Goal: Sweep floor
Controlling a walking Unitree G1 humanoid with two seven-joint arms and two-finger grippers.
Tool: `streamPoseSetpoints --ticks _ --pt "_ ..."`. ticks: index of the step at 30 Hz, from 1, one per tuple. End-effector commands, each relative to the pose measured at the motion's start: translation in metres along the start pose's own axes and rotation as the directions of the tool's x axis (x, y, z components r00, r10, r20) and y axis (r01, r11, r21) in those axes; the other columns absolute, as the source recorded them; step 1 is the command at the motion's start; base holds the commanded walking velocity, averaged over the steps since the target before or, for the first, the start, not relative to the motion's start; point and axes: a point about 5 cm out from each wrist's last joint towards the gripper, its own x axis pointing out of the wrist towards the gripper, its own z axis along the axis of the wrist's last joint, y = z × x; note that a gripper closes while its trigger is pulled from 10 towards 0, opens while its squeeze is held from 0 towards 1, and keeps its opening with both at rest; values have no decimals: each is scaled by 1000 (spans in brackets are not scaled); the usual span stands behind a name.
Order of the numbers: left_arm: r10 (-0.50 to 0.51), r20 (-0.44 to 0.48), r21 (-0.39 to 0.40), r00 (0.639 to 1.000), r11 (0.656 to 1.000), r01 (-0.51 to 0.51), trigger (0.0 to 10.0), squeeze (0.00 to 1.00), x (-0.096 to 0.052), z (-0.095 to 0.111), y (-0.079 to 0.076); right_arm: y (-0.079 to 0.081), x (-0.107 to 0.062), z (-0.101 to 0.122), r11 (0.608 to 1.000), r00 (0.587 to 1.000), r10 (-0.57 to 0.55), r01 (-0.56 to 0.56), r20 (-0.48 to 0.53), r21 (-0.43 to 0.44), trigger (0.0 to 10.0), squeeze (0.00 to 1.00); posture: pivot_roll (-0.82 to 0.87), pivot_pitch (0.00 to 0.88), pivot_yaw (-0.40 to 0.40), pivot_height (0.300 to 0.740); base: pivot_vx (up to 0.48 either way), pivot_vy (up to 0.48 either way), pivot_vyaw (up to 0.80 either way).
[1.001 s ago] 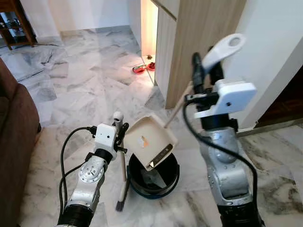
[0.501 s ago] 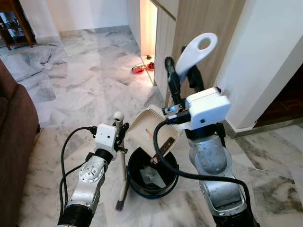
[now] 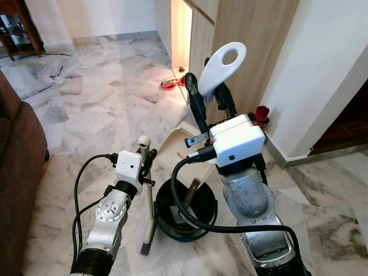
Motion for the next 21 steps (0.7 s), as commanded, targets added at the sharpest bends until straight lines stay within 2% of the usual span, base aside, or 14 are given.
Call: streamPoseSetpoints --ticks 1,3,6,10,11,12,13,14,15,19,20,21 --pt "-7 52 20 999 1000 6 10000 0 4 10 0 -4 3 18 1000 995 -22 22 101 -4 10000 0 125 61 -24 740 0 0 0" --pt "-8 52 21 999 1000 7 10000 0 4 9 0 -5 2 17 999 995 -32 33 92 -4 10000 0 125 60 -23 740 0 0 0" --pt "-11 49 19 999 1000 10 10000 0 3 9 0 -23 3 6 992 992 -122 123 33 -34 10000 0 126 62 -23 740 0 0 0" --pt "-12 48 20 999 1000 11 10000 0 3 9 -1 -36 3 0 986 988 -151 152 15 -70 10000 0 123 61 -24 740 0 0 0" --pt "-11 45 19 999 1000 10 10000 0 3 8 0 -64 1 -9 958 969 -247 241 -16 -153 10000 0 123 61 -24 740 0 0 0" --pt "-11 45 19 999 1000 10 10000 0 3 8 0 -64 1 -9 958 969 -247 241 -16 -153 10000 0 123 61 -24 740 0 0 0" --pt "-11 44 20 999 1000 10 10000 0 2 8 0 -76 -1 -12 941 957 -291 281 -25 -186 10000 0 121 63 -23 740 0 0 0" --pt "-11 42 21 999 1000 10 10000 0 2 7 1 -91 -4 -17 920 938 -345 328 -41 -215 10000 0 121 61 -23 740 0 0 0" --pt "-10 40 22 999 1000 9 10000 0 1 7 1 -114 -13 -23 876 903 -426 396 -60 -275 10000 0 122 62 -22 740 0 0 0" --pt "-10 37 22 999 1000 9 10000 0 1 6 1 -140 -29 -31 818 851 -517 461 -88 -345 10000 0 120 59 -20 740 0 0 0" --pt "-11 36 23 999 1000 10 10000 0 1 6 1 -149 -39 -37 796 824 -555 487 -113 -360 10000 0 116 55 -18 740 0 0 0" --pt "-11 36 23 999 1000 11 10000 0 1 6 1 -153 -44 -39 789 814 -567 494 -123 -366 10000 0 116 55 -18 740 0 0 0"
